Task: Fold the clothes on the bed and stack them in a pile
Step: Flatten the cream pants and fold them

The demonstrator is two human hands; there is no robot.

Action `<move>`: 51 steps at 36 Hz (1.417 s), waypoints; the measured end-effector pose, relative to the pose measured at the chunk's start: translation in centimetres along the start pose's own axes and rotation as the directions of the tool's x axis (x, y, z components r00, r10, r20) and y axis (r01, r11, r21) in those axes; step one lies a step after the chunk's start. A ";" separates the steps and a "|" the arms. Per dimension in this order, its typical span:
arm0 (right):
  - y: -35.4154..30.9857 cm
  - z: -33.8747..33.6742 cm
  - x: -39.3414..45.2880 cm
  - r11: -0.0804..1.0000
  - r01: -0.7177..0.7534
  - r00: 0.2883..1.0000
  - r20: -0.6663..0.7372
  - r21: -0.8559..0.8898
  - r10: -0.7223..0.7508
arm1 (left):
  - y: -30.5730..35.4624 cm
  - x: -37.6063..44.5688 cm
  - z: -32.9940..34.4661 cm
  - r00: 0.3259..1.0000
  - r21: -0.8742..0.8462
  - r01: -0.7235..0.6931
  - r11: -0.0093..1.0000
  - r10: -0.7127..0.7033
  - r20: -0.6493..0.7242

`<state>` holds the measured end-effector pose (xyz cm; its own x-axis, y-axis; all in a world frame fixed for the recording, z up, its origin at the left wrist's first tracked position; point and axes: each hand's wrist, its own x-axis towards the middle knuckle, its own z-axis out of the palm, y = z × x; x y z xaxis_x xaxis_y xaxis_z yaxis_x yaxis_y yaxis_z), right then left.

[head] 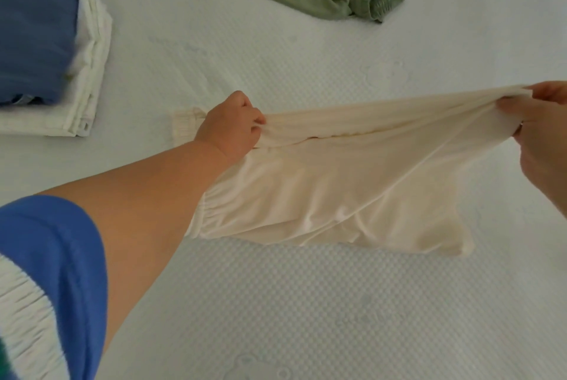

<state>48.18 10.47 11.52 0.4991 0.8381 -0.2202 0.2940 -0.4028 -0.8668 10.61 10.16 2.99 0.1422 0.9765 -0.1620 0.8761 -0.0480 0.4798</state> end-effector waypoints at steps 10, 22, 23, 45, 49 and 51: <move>0.7 0.4 0.8 0.998 -0.052 0.996 -0.063 0.048 0.055 | 0.8 1.5 -0.4 0.992 0.117 0.011 0.993 0.004 -0.125; 3.1 -0.6 3.9 0.991 -0.126 0.991 -0.036 0.039 0.128 | 2.1 2.2 -2.0 0.968 0.007 -0.137 0.990 0.136 -0.213; 3.3 -0.6 4.0 0.991 -0.131 0.991 -0.036 0.034 0.132 | 1.9 2.0 -1.5 0.976 0.021 -0.143 0.990 0.144 -0.165; 3.2 1.3 3.5 0.992 -0.128 0.992 -0.017 -0.002 0.128 | -0.3 -0.6 3.2 0.955 0.144 -0.062 0.988 0.016 0.296; 3.3 0.9 3.4 0.991 -0.132 0.991 -0.029 0.010 0.132 | -0.4 -1.0 2.7 0.961 0.097 -0.069 0.993 0.041 0.272; 3.4 0.7 3.4 0.990 -0.143 0.989 -0.032 0.018 0.143 | -0.5 -1.3 2.4 0.966 0.023 -0.054 0.998 0.046 0.255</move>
<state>50.29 12.16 7.49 0.5616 0.7597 -0.3279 0.2050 -0.5116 -0.8344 11.08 8.37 0.90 0.2952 0.8872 -0.3546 0.8777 -0.1051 0.4676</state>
